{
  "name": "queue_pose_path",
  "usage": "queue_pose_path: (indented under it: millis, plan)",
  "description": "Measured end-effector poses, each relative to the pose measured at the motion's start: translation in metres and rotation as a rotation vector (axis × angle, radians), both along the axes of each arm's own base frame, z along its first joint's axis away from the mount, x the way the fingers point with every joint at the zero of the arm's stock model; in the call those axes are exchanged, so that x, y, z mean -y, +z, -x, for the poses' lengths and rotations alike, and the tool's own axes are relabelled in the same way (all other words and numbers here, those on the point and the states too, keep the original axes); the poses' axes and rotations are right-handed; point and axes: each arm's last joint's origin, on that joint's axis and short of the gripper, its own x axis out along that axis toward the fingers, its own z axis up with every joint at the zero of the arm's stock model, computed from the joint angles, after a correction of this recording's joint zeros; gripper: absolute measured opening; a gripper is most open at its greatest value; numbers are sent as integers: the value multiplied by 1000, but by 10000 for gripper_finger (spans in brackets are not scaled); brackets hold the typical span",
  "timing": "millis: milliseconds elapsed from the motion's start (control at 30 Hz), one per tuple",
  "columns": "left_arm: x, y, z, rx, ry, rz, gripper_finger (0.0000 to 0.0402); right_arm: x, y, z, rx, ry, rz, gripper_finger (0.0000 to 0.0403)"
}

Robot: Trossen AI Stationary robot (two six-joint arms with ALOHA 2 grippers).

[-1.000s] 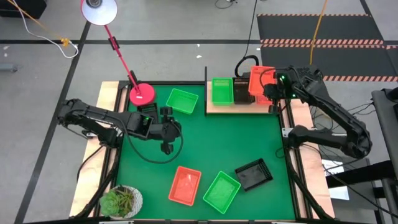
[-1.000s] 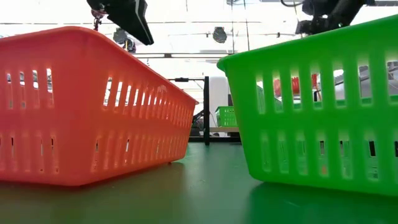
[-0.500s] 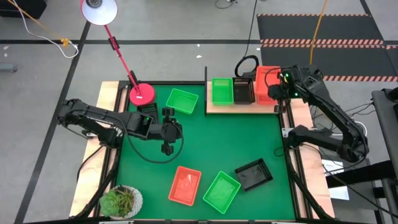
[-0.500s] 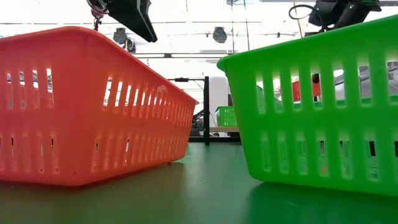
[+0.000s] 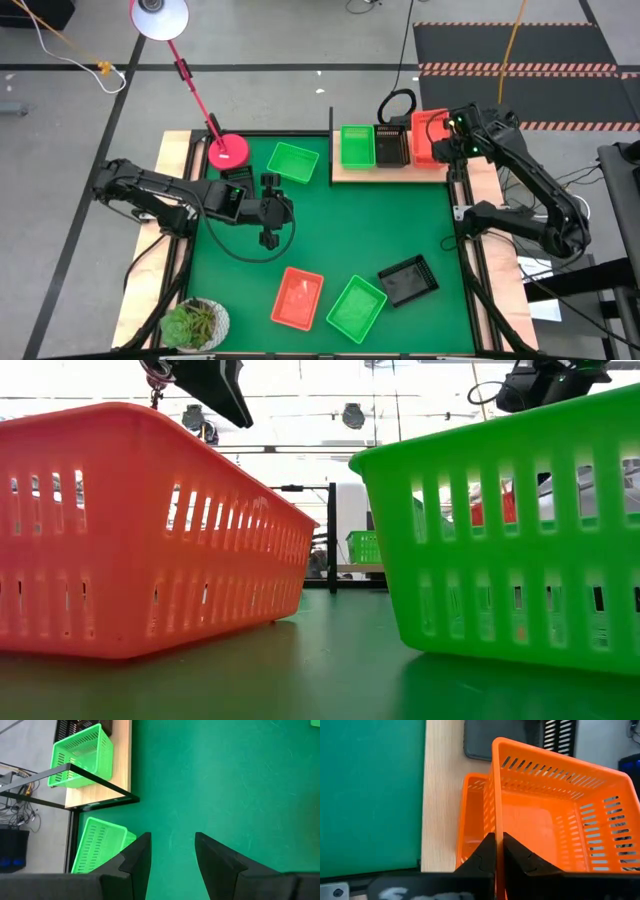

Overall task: Stack baskets on shelf by color
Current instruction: Stack the top orange bin on top of the other orange bin on the shelf

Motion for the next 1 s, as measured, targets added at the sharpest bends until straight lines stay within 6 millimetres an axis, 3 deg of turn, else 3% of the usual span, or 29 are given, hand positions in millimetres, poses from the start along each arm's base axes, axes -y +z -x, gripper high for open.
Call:
queue_pose_path:
  millis: [733, 1000]
  plan:
    - [1, 0, 0, -3, -12, 17, 154, 5, -7, -4, -8, 10, -68, 4]
    - [1, 0, 0, -2, -10, 19, 154, 5, -15, -4, -6, -6, -80, 37]
